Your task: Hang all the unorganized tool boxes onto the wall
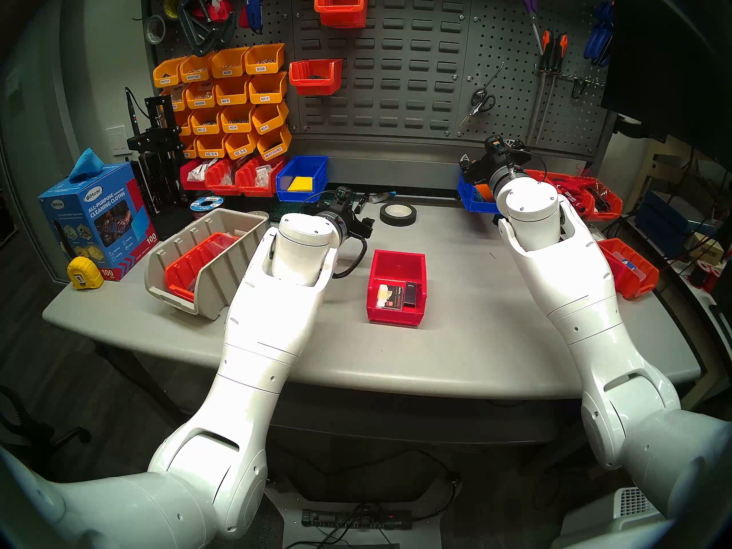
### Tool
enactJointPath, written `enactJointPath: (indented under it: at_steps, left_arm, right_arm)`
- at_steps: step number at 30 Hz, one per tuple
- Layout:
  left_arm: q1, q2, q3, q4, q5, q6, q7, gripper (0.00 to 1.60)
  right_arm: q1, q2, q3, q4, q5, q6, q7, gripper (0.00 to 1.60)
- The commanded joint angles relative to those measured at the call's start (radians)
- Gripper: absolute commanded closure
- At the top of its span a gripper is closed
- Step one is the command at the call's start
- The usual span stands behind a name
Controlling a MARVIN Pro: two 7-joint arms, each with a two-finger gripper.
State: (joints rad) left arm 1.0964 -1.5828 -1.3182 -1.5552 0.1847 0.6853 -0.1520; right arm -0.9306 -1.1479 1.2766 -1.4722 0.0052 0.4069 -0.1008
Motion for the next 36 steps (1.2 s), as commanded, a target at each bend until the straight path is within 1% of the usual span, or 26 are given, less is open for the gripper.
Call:
enactJointPath:
  at_steps: [1,3,6,9,12,18,36]
  left_arm:
    - [-0.014,-0.004,0.000,-0.012,-0.001,-0.005,-0.002,0.00]
    - [-0.014,-0.004,0.000,-0.012,0.000,-0.005,-0.003,0.00]
    - [-0.014,-0.005,-0.001,-0.012,0.002,-0.005,-0.004,0.00]
    - [-0.014,-0.006,-0.002,-0.012,0.003,-0.006,-0.005,0.00]
    - [-0.014,-0.007,-0.003,-0.012,0.005,-0.006,-0.006,0.00]
    - [-0.013,-0.009,-0.004,-0.012,0.008,-0.006,-0.008,0.00]
    - [-0.012,-0.014,-0.009,-0.012,0.017,-0.007,-0.015,0.00]
  right_arm:
    - [-0.036,0.005,0.042,-0.051,0.027,0.010,-0.014,0.00]
    - [-0.061,0.009,0.058,-0.073,0.039,-0.003,-0.011,0.00]
    - [-0.098,0.008,0.080,-0.107,0.058,0.012,-0.022,0.00]
    - [-0.128,0.012,0.090,-0.127,0.065,0.008,-0.030,0.00]
    - [-0.143,0.014,0.091,-0.139,0.063,0.009,-0.041,0.00]
    - [-0.151,0.019,0.088,-0.150,0.058,0.013,-0.056,0.00]
    - [-0.152,0.020,0.087,-0.151,0.060,0.014,-0.060,0.00]
